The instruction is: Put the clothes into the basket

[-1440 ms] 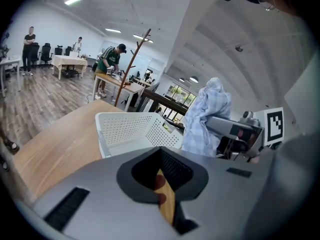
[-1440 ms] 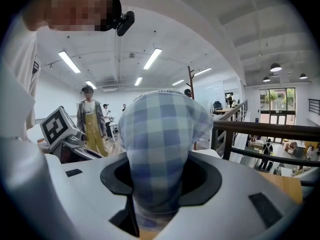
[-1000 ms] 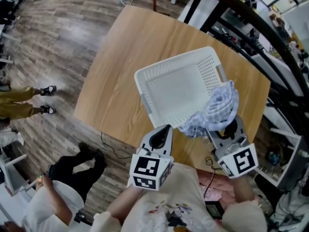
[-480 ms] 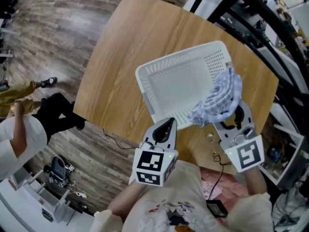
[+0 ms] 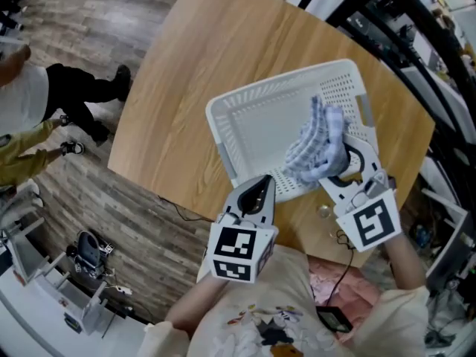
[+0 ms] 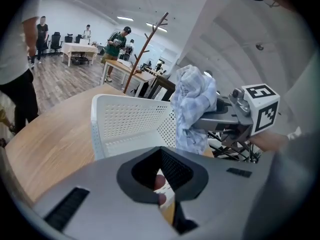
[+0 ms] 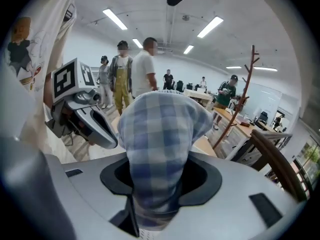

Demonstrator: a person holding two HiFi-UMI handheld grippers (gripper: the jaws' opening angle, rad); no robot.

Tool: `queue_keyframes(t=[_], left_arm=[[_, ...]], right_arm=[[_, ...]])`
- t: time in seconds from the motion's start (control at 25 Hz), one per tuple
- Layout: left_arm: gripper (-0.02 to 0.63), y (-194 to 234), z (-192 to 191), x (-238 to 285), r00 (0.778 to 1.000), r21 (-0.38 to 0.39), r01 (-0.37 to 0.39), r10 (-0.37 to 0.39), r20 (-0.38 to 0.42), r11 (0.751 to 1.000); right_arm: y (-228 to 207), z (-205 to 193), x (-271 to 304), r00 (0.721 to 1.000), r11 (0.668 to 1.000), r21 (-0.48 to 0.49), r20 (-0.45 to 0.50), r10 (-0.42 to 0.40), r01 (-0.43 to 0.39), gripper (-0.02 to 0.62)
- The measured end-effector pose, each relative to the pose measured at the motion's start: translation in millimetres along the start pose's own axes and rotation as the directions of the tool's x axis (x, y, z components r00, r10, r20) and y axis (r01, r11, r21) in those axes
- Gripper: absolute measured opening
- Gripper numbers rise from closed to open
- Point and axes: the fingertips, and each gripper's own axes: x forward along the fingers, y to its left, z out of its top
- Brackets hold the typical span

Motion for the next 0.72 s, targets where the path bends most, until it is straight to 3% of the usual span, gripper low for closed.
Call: queue_keyframes(t=[0.2,0.4,0.72], left_arm=[[-0.003,2.2,-2.7,5.6,1.0,0.003,-0.004,0.004,-0.001,1.0],[-0.003,1.8,-5.1,8.8,1.0,0.008,-0.008,0.009,-0.019,1.0],[-0.003,3.3,-7.2,10.8,0.999,0.02,-0.035,0.036,-0.027,0.999]], right_arm=[[10.1,-10.7,18.6,0.991,0.99,-0.088,-0.09,0.101,-0.109,0.21],[12.5,-22.3,30.9,0.968,0.957,-0.205,-0.184,0.169,-0.206,0.21],[27.1,-44.0,51.4,0.903,0.881,-0.296,-0.339,0.265,-0.369,0.21]])
